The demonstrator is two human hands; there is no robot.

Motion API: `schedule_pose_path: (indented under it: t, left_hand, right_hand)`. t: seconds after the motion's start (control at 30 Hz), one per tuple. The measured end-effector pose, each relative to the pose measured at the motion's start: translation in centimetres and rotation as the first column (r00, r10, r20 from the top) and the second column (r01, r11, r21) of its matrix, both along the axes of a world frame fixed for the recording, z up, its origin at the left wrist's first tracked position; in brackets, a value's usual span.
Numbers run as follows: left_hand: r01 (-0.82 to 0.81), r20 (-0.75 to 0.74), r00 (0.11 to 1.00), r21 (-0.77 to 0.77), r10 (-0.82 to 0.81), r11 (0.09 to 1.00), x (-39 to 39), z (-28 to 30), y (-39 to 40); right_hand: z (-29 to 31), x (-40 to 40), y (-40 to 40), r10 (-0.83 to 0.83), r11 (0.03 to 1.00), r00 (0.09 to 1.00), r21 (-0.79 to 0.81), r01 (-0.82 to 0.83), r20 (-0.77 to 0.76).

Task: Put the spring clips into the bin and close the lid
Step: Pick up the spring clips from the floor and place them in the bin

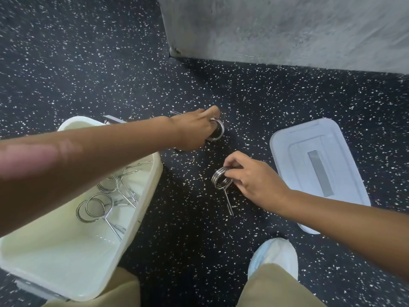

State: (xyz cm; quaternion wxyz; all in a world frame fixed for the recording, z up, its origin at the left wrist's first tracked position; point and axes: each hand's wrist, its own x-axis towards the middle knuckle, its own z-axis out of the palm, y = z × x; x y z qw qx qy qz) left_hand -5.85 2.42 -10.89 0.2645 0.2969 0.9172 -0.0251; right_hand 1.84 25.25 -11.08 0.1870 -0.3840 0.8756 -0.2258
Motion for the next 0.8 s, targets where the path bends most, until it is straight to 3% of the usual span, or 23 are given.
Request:
schedule_pose_path:
  t: [0.23, 0.47, 0.67, 0.8]
  left_hand:
    - [-0.133, 0.037, 0.991, 0.108, 0.13, 0.985, -0.2, 1.5, -1.7]
    - [-0.274, 0.003, 0.958, 0.325, 0.288, 0.905, -0.1, 6.4, -3.3]
    - [-0.448, -0.052, 0.844, 0.482, 0.534, 0.754, 2.3, 11.7, -7.2]
    - [-0.55, 0.034, 0.763, 0.559, 0.646, 0.62, 5.2, 14.0, -9.9]
  right_hand:
    - [2.0, -1.7, 0.0, -0.215, 0.975, 0.975, -0.07, 0.211, -0.057]
    - [5.1, -3.7, 0.0, -0.455, 0.877, 0.89, -0.165, 0.452, 0.019]
    - [7.8, -4.9, -1.5, -0.527, 0.817, 0.85, -0.27, 0.51, 0.011]
    - [9.6, -5.3, -3.3, -0.558, 0.774, 0.829, -0.336, 0.536, 0.036]
